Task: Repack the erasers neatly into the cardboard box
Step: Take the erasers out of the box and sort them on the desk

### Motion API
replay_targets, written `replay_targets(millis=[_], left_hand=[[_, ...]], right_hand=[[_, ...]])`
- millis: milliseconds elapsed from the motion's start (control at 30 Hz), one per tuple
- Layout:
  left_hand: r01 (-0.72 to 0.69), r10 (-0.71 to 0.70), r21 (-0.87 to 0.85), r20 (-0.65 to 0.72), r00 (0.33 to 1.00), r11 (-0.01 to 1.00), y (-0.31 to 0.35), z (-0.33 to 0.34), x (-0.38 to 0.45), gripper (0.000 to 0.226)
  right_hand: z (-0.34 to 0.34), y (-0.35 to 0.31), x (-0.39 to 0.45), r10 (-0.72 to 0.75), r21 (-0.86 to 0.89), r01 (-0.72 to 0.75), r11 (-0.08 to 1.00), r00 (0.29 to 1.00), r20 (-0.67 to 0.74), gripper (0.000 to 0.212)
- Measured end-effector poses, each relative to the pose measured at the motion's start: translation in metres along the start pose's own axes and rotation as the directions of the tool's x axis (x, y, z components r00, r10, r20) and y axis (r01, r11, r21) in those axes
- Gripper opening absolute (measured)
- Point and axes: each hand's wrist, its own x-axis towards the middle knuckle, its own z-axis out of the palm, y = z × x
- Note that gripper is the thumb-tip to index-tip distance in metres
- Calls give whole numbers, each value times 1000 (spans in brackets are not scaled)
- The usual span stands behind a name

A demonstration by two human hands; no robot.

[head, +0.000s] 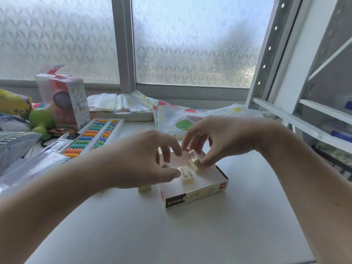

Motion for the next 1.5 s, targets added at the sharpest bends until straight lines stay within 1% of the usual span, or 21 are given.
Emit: replay_targets(millis=[67, 133, 267, 433, 533, 600, 667, 767, 900, 967, 1033, 1133, 1300, 1433, 1500], left_hand=[[-14, 14, -92, -3, 1000, 996, -2, -4, -2, 31], [-19, 22, -119, 22, 1000, 993, -3, -5, -4, 31], [-9, 8, 29, 43, 999, 1000, -3, -7, -7, 32], [43, -51, 128, 60, 997, 991, -1, -13, -7, 25], [73, -76, 162, 17, 997, 984, 0, -13, -8, 17], [84, -81, 131, -30, 996, 988, 1, -12, -8, 15], [98, -91, 92, -77, 993, 991, 2, -10, -7, 18], [116, -111, 110, -53, 992, 987, 1, -9, -6, 23], [139, -146, 252, 9, 989, 958, -2, -8, -5, 36], [103, -106, 285, -4, 994, 953, 1, -5, -4, 40], [47, -42, 254, -26, 999, 966, 6, 1, -2, 41], [-21, 30, 200, -39, 999, 980, 11, 11, 2, 49], [-44, 52, 151, -47, 998, 987, 7, 25, 9, 43], [-62, 84, 205, -102, 991, 977, 2, 23, 12, 41], [-66, 100, 239, -136, 986, 969, 0, 22, 13, 44]], right_hand=[[1, -1, 2, -1, 3, 1, 1000, 1000, 9, 44], [2, -1, 4, -3, -7, 3, 1000, 1000, 18, 44], [3, -1, 4, -9, -19, 9, 1000, 1000, 12, 42], [4, -2, 6, -27, -12, 27, 1000, 1000, 9, 42], [5, -3, 6, -25, -26, 26, 999, 1000, 6, 41], [5, -3, 6, -26, -28, 26, 999, 1000, 1, 40], [5, -4, 6, -22, -26, 22, 999, 1000, -2, 40], [5, -4, 5, -19, -26, 19, 999, 1000, -4, 38], [6, -5, 5, -9, -32, 8, 999, 1000, -14, 37], [5, -4, 5, -13, -36, 12, 999, 1000, -11, 37], [5, -4, 5, -25, -41, 25, 999, 1000, -12, 36], [4, -4, 4, -35, -32, 34, 999, 999, -8, 37], [5, -4, 6, -45, -21, 45, 999, 999, -8, 39], [4, -4, 4, -42, -17, 41, 999, 999, -11, 39], [3, -4, 3, -41, -16, 41, 999, 999, -4, 40]])
